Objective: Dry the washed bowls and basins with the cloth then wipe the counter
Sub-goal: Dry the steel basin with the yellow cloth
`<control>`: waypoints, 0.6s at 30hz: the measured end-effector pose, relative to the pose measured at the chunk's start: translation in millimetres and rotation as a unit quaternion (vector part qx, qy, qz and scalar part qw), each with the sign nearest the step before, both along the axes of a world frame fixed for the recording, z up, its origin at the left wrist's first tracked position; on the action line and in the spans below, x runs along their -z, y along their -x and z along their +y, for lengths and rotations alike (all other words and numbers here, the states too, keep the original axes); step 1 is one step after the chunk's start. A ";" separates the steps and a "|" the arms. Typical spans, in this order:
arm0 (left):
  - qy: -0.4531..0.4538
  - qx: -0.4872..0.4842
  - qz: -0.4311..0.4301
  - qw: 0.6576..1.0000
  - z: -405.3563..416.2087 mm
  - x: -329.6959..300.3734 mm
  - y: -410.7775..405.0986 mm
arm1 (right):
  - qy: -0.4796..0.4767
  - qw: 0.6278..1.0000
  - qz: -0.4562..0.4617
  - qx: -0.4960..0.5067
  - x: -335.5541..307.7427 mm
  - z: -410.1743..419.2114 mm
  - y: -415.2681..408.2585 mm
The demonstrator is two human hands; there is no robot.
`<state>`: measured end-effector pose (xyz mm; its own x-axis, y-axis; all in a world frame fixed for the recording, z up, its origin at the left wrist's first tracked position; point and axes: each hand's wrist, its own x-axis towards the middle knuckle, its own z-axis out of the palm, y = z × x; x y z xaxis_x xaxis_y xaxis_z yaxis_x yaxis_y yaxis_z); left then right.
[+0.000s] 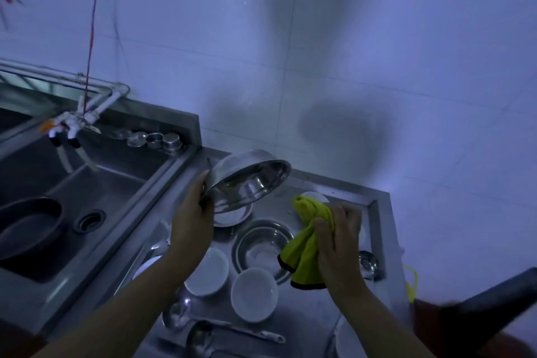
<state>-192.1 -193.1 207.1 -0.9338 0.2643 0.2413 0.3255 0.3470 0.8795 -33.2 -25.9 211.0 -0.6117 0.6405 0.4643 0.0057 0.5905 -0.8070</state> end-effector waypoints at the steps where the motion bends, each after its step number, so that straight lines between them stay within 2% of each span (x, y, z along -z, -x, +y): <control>1: -0.026 0.017 0.004 1.000 -3.9 -8.2 1.8 | -0.022 1.000 0.013 0.002 -6.2 -8.1 10.0; 5: -0.098 0.058 -0.019 0.993 -13.1 -34.7 11.3 | -0.164 0.984 0.065 0.001 -32.1 -36.0 56.7; 7: -0.149 0.077 -0.048 0.985 -16.0 -44.8 12.6 | -0.223 0.971 0.080 0.032 -37.6 -47.7 79.6; 11: -0.203 0.104 -0.091 0.970 -20.5 -60.4 9.8 | -0.337 0.935 0.033 0.106 -32.2 -72.7 110.1; 16: -0.251 0.103 -0.167 0.948 -20.6 -68.5 17.7 | -0.323 0.946 -0.002 -0.002 -33.3 -106.9 114.4; 18: -0.254 0.112 -0.176 0.944 -23.6 -74.3 22.9 | -0.370 0.927 -0.036 -0.047 -33.1 -107.7 108.1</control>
